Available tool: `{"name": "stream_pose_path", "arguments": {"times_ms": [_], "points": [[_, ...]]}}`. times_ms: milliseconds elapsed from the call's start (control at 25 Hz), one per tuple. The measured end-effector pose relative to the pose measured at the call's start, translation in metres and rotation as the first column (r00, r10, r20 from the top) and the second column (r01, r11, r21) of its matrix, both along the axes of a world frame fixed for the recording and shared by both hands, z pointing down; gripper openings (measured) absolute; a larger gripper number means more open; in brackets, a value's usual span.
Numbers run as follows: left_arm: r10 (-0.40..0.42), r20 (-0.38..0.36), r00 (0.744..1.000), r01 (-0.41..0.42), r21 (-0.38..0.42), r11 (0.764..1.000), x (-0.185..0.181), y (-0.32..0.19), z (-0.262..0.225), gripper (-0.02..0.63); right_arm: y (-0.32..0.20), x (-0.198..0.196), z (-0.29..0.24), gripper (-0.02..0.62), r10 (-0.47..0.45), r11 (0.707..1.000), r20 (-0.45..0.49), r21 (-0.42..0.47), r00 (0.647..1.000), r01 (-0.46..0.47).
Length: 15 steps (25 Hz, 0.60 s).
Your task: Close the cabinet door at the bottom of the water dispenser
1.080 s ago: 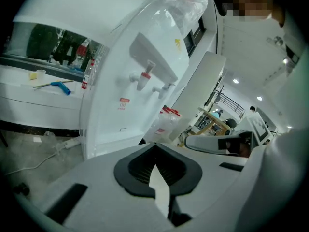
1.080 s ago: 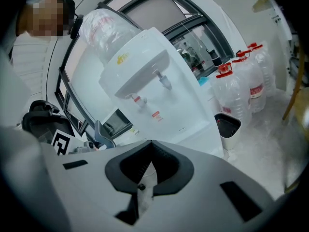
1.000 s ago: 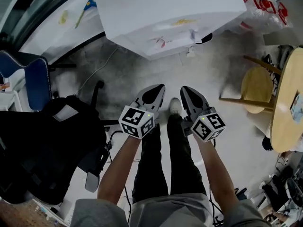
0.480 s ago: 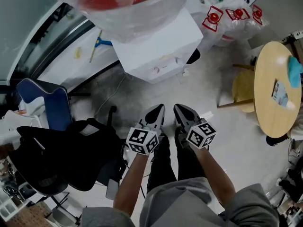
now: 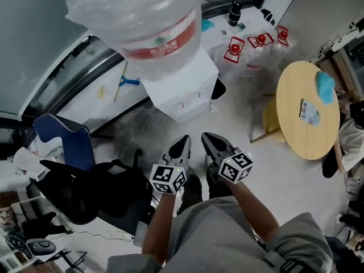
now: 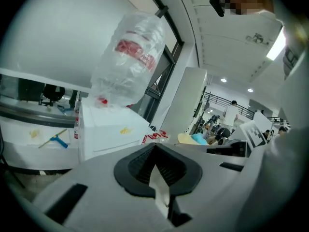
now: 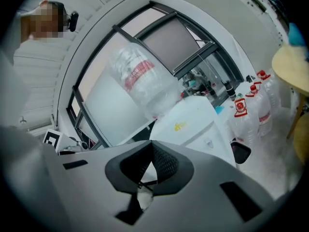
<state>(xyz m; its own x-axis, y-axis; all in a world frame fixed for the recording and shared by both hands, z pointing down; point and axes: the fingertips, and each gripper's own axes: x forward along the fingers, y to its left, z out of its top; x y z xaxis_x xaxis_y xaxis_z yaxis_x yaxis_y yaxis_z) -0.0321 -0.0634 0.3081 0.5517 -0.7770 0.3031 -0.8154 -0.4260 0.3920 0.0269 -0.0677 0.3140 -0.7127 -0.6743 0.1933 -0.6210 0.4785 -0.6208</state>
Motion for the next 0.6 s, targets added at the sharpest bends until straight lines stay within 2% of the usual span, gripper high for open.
{"name": "stream_pose_path", "arguments": {"times_ms": [160,320,480,600], "points": [[0.045,0.018,0.999,-0.046,0.071,0.996,0.015,0.004,-0.043,0.006,0.006,0.004,-0.041,0.010,-0.024,0.996,-0.059,0.080,0.998,0.028],[0.088,0.061,0.994,-0.096,0.141,0.985,0.029,0.011,-0.075,0.006,0.018,0.010,-0.074,0.009,-0.024,0.989,-0.066,0.142,0.998,0.033],[0.106,0.090,0.990,-0.121,0.187,0.975,0.032,0.013,-0.094,0.006,0.024,0.006,-0.101,0.009,-0.026,0.974,-0.094,0.220,0.995,0.046],[0.114,0.082,0.990,-0.129,0.209,0.969,0.034,0.012,-0.104,0.006,0.023,0.006,-0.114,0.009,-0.004,0.964,-0.090,0.264,0.996,0.027]]}}
